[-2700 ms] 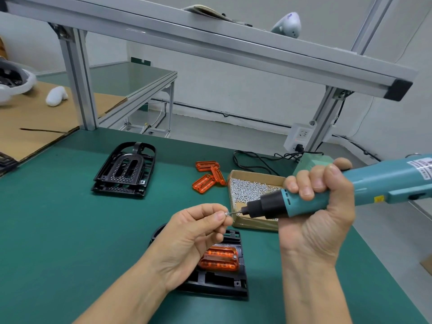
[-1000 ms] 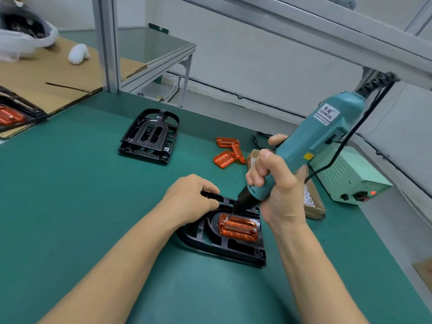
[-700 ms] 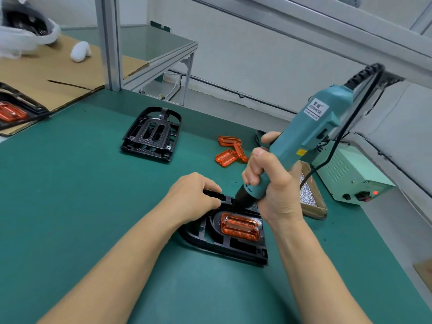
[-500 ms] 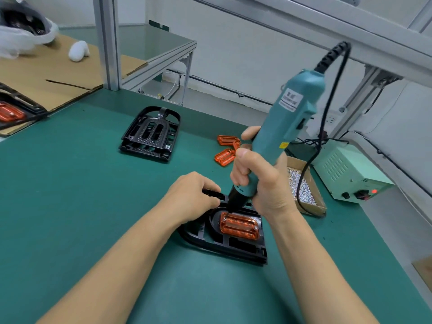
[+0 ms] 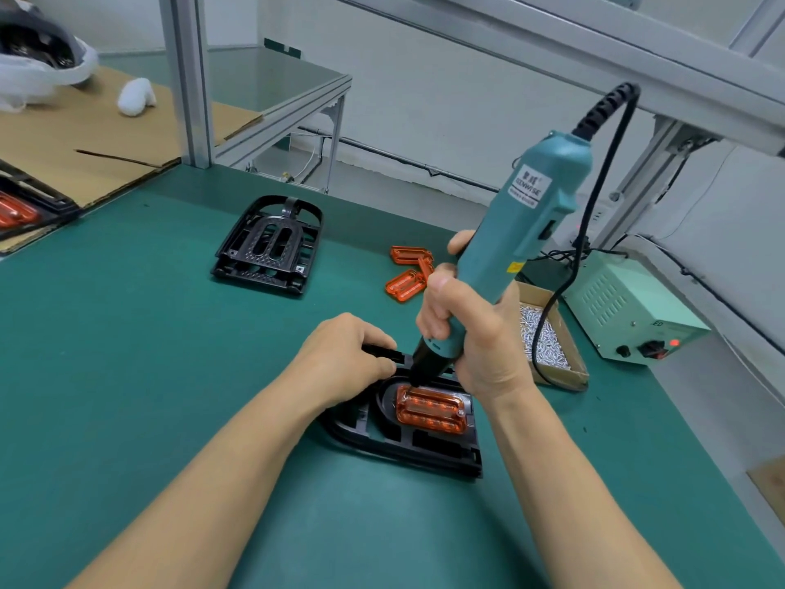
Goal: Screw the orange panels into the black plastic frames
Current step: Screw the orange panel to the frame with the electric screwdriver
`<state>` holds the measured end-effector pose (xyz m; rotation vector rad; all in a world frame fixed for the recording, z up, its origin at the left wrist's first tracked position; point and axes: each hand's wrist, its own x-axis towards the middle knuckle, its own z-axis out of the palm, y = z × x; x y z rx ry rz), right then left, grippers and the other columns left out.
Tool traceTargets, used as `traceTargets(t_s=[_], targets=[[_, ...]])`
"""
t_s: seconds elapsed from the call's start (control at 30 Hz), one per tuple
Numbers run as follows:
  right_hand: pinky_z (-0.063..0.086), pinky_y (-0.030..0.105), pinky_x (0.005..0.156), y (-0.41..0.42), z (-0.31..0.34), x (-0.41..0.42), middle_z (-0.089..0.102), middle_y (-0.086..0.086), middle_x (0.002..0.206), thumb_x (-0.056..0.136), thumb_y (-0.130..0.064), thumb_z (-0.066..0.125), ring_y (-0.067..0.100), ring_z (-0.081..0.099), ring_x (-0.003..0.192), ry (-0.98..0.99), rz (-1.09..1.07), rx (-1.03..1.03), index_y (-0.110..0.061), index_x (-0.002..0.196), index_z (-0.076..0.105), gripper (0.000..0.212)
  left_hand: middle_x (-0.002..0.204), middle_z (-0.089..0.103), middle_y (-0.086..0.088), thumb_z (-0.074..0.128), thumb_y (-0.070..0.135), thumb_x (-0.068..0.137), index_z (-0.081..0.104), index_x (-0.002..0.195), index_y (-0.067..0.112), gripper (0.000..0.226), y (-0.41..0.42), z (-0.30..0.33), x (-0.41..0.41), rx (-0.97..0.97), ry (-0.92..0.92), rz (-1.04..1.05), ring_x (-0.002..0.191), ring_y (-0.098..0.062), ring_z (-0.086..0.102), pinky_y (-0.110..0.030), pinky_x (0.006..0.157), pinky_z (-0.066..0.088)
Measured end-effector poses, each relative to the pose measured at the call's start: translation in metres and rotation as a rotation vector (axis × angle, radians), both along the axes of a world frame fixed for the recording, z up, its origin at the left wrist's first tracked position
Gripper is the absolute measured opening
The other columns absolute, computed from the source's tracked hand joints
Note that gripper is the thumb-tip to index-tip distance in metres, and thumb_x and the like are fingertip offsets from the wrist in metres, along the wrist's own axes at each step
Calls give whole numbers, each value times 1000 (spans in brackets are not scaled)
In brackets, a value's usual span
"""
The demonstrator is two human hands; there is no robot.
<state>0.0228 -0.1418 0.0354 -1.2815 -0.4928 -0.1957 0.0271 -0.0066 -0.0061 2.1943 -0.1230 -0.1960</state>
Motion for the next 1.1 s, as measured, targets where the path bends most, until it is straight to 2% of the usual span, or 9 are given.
traceTargets(t_s=[0.3, 0.37, 0.47, 0.6, 0.7, 0.77, 0.87, 0.97, 1.1], targets=[[39, 22, 48, -1, 0, -1, 43, -4, 49, 76, 2, 55, 12, 35, 37, 2, 71, -47, -12, 97, 44, 28, 84, 69, 9, 69, 20, 81, 73, 103, 27, 24, 1, -2, 0, -12, -30, -5, 75, -7, 62, -15, 60, 42], [41, 23, 49, -1, 0, -1, 44, -4, 50, 73, -3, 59, 12, 36, 38, -2, 102, -62, -14, 98, 46, 30, 81, 69, 10, 69, 21, 81, 74, 103, 28, 24, 1, -2, 0, -8, -36, -11, 71, -5, 60, -13, 57, 40], [42, 24, 50, -2, 1, -1, 45, -3, 50, 72, -9, 61, 12, 38, 39, -2, 124, -70, -14, 98, 46, 30, 83, 67, 11, 69, 21, 81, 73, 104, 28, 24, 1, -3, 0, -9, -40, -11, 69, -2, 58, -12, 56, 38], [40, 22, 48, -1, -2, 0, 43, -5, 50, 76, 0, 57, 11, 37, 38, 8, 99, -60, -16, 91, 48, 24, 88, 71, 4, 68, 20, 81, 73, 104, 27, 25, 0, -3, 0, -7, -42, -16, 72, -3, 60, -14, 60, 39], [40, 22, 48, 2, -2, 1, 45, -4, 51, 74, -7, 60, 12, 38, 37, -1, 113, -74, -22, 88, 54, 22, 84, 61, 9, 68, 19, 81, 74, 94, 25, 16, 1, -3, 0, -7, -58, -36, 48, -5, 50, -6, 43, 30], [41, 23, 49, 2, -1, 1, 46, -2, 51, 73, -8, 61, 13, 38, 38, -12, 113, -103, -22, 90, 54, 23, 83, 57, 15, 68, 18, 80, 72, 83, 25, 9, 1, -2, 0, -2, -70, -43, 56, -8, 53, -7, 40, 30], [42, 25, 50, 2, 3, -2, 47, -4, 49, 74, -6, 62, 12, 39, 39, -35, 74, -88, -18, 95, 52, 26, 75, 67, 9, 67, 20, 81, 74, 93, 24, 14, 1, -3, 1, 10, -68, -45, 58, -10, 54, -9, 51, 35], [39, 23, 48, -7, 18, -6, 43, -6, 48, 77, 4, 54, 11, 38, 38, -32, -21, 103, -16, 96, 50, 28, 101, 71, 7, 68, 21, 81, 73, 106, 27, 27, 1, -4, 2, 21, -59, -43, 88, -9, 62, -21, 76, 45], [39, 19, 45, -48, 55, -14, 43, -8, 53, 84, -7, 57, 5, 39, 42, -5, -217, 322, -21, 90, 51, 16, 112, 68, 8, 67, 21, 82, 71, 109, 27, 29, 1, -5, 2, 36, -69, -48, 96, -8, 60, -20, 81, 42]])
